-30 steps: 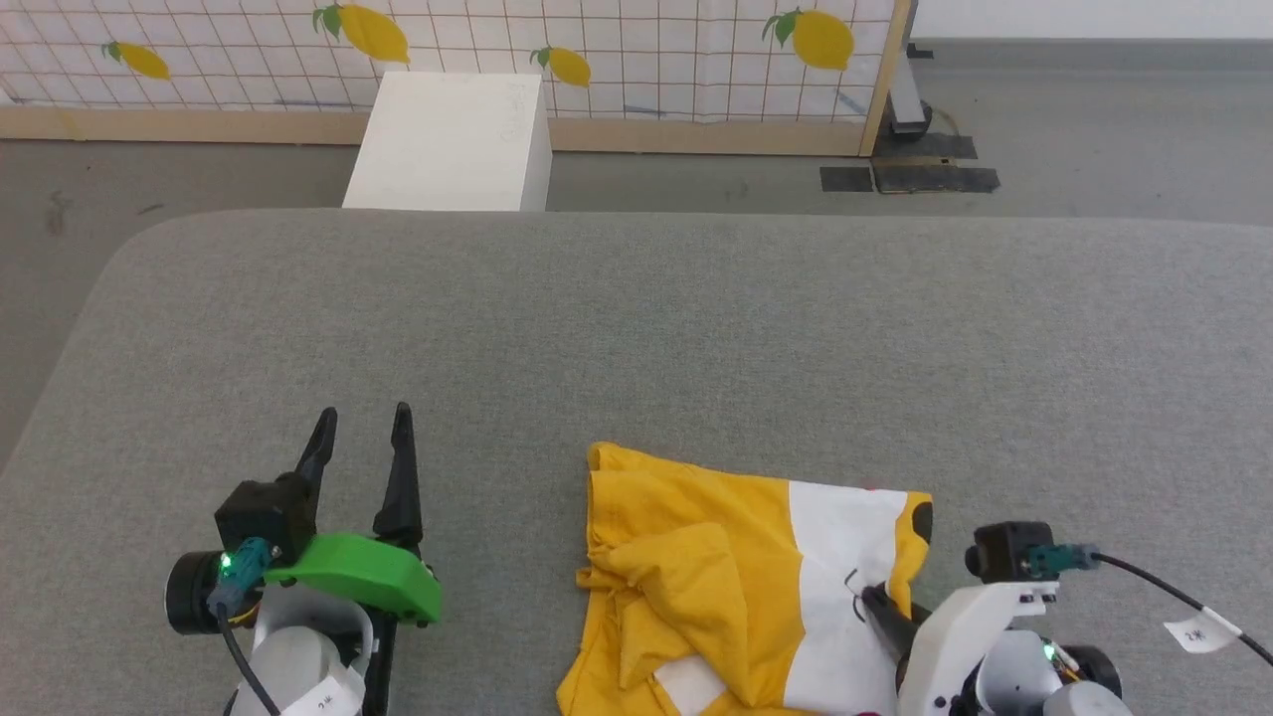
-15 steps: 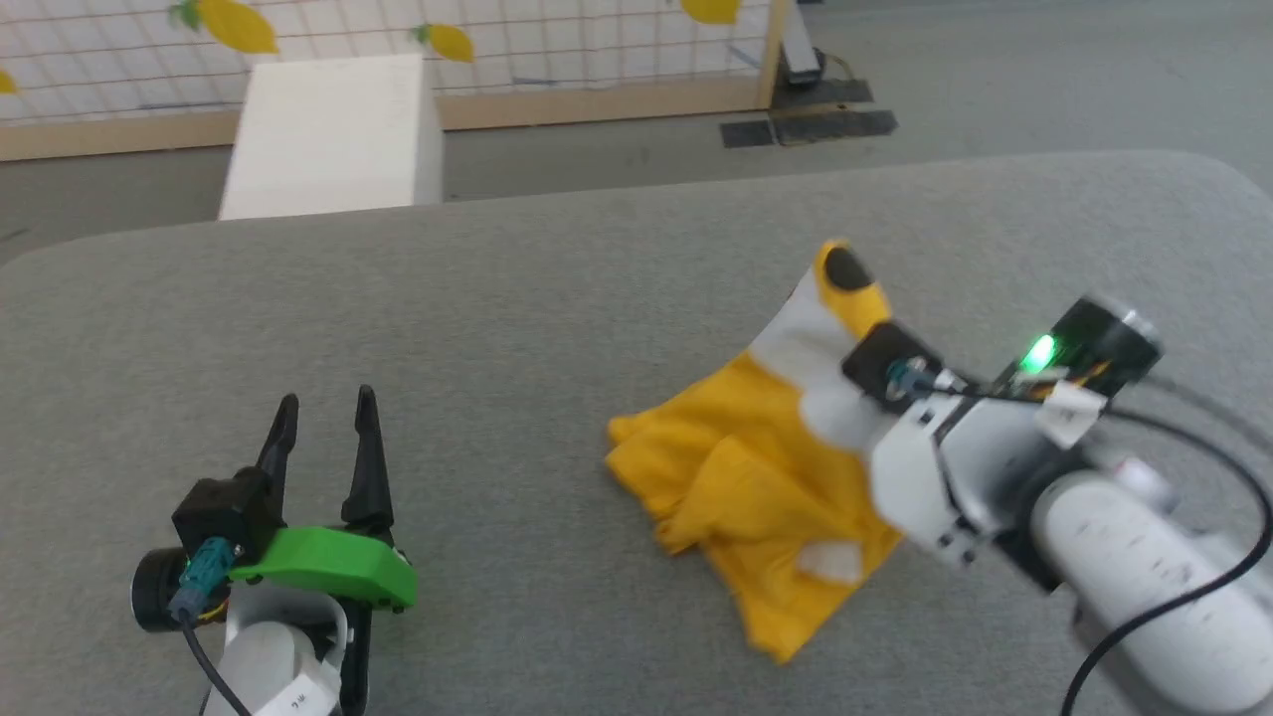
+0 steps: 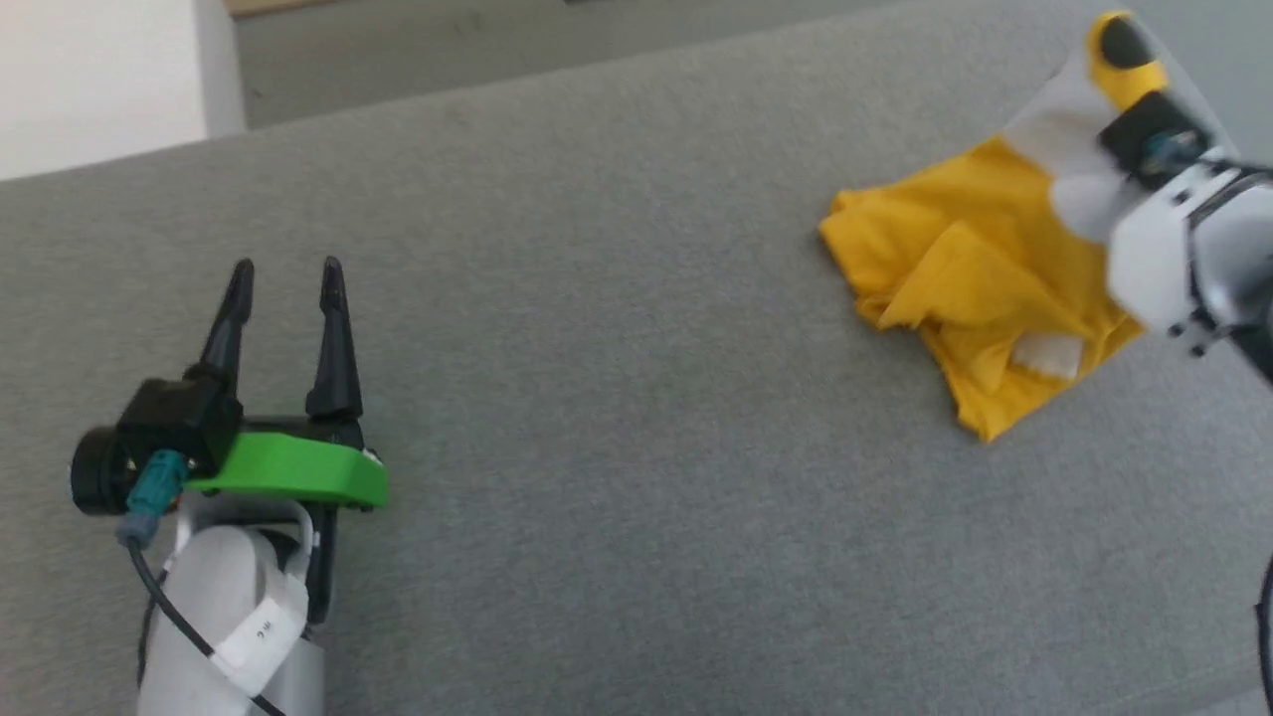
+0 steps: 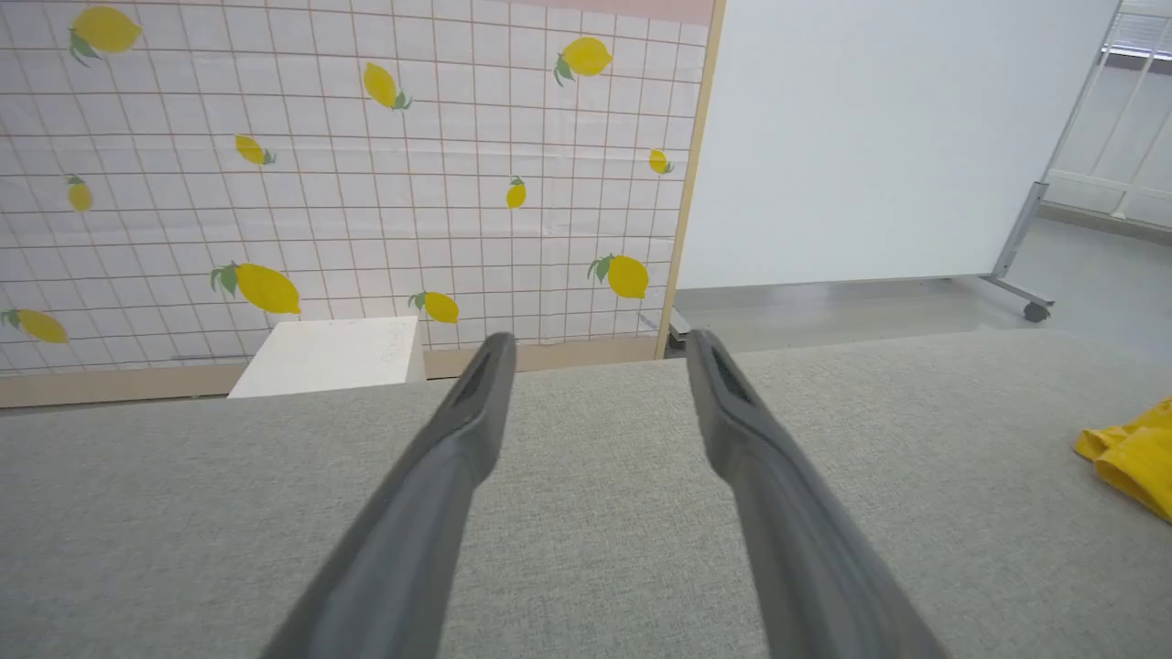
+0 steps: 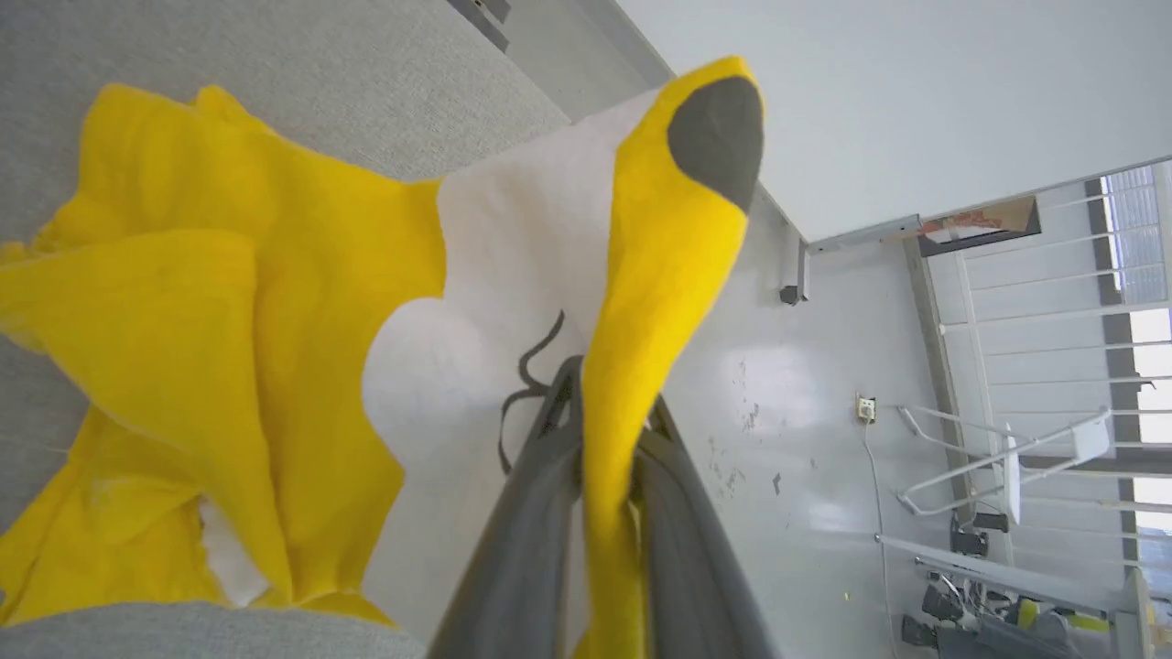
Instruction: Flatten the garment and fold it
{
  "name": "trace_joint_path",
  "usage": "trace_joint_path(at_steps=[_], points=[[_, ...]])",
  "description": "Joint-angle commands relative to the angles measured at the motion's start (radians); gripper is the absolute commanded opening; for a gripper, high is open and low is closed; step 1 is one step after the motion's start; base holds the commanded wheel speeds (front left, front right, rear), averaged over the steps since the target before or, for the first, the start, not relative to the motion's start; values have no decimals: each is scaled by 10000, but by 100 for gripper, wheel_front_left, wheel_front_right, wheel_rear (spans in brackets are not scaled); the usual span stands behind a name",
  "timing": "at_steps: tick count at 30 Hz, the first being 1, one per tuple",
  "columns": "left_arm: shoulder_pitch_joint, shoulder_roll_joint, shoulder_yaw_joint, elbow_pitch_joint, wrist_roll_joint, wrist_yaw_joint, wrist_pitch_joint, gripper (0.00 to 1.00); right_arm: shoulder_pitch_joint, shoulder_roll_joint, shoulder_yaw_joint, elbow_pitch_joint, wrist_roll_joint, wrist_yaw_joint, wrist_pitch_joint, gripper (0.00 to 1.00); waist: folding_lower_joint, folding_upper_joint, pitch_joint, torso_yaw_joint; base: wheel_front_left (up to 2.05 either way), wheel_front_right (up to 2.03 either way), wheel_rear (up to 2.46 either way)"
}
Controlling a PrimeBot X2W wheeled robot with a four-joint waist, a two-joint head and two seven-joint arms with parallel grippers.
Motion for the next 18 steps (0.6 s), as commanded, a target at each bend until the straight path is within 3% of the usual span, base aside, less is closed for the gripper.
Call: trace_joint_path(at_steps=[1,9,18], points=[[-276,212,4,-14,17,-56,-38,100,-212,102,-405,347,-161,-21,-330,0,-1,-1,1318,-1121,0,0,0],[-464,590,-266,-185,210,-91,76,100,-132,629,-2915,1981,-1294,-21,-1894,0,-1,-1,2111,-1168,0,0,0],[-769,1117,-529,-873,325,-130,615,100,-320,1236,-4867,2982,-2635,-21,-3283,0,-1,-1,2911,-667,0,0,0]])
